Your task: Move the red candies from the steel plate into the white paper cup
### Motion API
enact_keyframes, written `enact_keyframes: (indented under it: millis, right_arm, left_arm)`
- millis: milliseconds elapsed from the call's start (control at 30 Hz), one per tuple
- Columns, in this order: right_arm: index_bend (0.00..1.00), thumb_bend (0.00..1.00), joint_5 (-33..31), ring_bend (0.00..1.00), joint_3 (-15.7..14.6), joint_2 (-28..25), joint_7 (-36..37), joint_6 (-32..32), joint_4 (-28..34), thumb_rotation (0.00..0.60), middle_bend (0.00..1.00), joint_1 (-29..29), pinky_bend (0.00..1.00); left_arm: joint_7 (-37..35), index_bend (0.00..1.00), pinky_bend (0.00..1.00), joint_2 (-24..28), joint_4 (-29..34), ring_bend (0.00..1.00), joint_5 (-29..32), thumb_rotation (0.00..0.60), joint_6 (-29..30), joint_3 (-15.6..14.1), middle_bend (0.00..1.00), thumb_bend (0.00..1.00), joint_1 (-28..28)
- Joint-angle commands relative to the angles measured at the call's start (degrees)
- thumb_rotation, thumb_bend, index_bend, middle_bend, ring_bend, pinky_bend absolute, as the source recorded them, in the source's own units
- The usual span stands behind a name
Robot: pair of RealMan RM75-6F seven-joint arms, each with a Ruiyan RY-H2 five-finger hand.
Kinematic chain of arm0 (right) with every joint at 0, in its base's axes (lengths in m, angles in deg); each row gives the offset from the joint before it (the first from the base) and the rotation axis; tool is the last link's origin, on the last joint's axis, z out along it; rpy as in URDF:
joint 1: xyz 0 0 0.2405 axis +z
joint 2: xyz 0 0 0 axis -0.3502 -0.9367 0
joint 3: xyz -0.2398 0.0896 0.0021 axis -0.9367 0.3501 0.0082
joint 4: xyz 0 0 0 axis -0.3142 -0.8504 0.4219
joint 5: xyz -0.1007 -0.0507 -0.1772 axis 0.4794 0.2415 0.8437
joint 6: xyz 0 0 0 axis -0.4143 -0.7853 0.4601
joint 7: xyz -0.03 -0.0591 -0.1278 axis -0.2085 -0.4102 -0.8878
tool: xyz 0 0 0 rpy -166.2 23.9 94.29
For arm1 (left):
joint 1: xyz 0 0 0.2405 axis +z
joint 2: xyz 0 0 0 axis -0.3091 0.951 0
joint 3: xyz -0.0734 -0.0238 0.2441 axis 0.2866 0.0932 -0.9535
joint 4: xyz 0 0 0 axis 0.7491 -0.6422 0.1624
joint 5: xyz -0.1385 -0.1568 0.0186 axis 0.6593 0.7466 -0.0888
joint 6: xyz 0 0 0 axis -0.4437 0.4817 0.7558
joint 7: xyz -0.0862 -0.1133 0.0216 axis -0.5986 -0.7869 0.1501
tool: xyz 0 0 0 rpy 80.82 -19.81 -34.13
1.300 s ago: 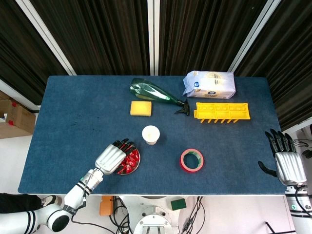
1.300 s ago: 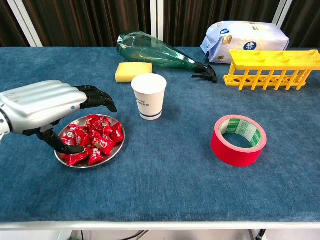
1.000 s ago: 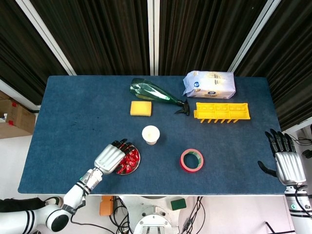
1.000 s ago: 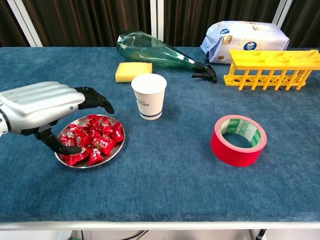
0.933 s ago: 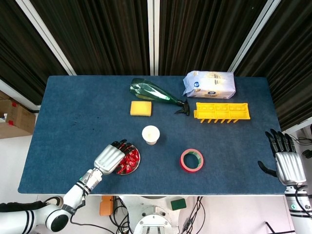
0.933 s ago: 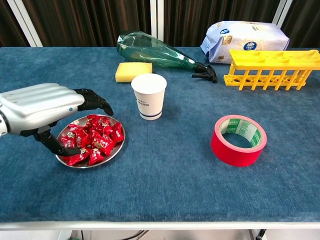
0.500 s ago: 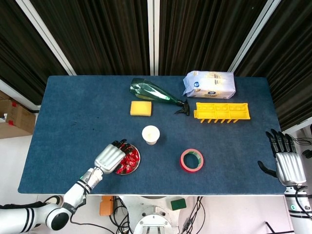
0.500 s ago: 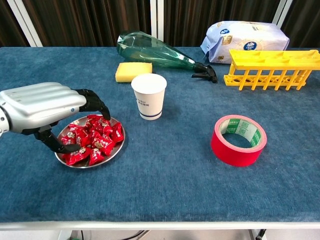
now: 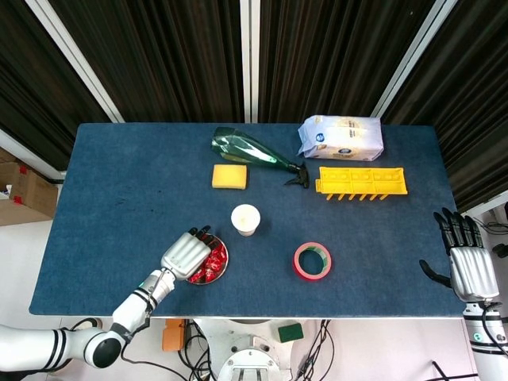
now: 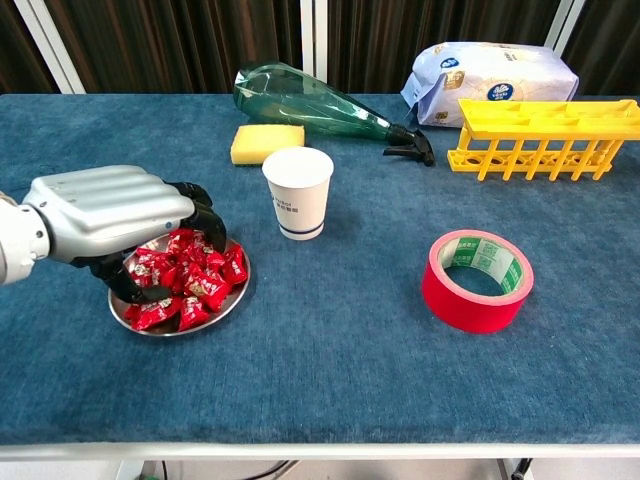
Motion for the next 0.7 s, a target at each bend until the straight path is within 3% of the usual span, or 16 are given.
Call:
enact_keyframes:
  millis: [33, 700]
  right_arm:
    - [0.0, 0.22, -0.3, 0.0, 0.1, 0.1, 0.1, 0.1, -0.1, 0.6, 0.0, 0.0, 0.0]
    - [0.0, 0.23, -0.8, 0.0, 0.3, 0.3, -0.1, 0.5, 0.0, 0.6, 0.0, 0.1, 0.0]
  left_arm:
    - [0.6, 0.31, 0.25, -0.2, -0.2, 0.08, 0.5, 0.6, 0.4, -0.3, 0.29, 0.32, -0.8]
    - [-1.7, 0.46, 0.26, -2.3, -3.2, 0.11, 0.3, 0.6, 2.4, -2.4, 0.42, 0.36, -3.0]
